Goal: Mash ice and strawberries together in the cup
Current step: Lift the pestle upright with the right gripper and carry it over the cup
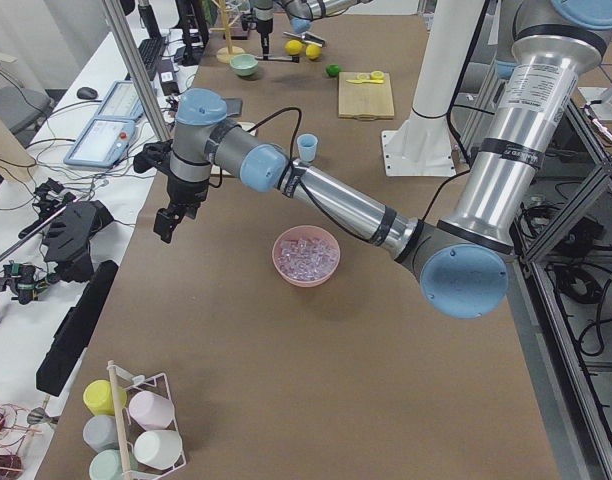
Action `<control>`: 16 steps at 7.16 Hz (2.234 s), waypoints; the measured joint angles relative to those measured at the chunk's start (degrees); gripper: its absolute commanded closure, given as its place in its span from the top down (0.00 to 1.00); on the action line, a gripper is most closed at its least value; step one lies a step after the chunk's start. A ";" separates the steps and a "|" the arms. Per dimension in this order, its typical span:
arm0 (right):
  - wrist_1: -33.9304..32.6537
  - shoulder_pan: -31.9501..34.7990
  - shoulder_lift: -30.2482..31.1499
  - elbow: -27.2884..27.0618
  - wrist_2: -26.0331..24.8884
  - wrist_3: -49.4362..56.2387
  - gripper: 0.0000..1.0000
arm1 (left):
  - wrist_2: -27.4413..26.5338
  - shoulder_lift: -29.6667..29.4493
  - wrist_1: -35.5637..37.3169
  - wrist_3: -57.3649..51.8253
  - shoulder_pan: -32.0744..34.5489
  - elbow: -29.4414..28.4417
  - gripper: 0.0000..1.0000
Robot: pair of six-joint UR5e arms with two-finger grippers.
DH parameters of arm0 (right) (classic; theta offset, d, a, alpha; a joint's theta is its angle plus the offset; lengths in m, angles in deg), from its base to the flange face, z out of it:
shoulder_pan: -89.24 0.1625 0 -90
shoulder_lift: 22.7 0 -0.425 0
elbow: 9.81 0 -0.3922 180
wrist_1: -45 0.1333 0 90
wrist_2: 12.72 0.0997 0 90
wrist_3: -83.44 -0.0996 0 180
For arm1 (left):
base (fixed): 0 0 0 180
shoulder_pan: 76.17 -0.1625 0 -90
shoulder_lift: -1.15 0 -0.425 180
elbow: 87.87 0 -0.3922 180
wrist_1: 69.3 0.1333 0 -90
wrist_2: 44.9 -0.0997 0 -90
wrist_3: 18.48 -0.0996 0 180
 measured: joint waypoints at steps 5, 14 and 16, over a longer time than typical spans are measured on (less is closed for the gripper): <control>0.39 0.54 -1.28 -19.83 -2.16 -9.66 0.00 | 1.24 0.33 0.76 0.27 -2.75 -0.87 0.97; 35.84 -20.12 -2.10 -22.45 -33.74 -22.22 0.00 | 4.55 1.73 4.14 0.86 -2.64 -2.44 0.97; 41.92 -25.97 -2.47 -22.31 -41.91 -23.19 0.00 | 4.59 1.81 4.15 1.51 -2.46 -2.80 0.97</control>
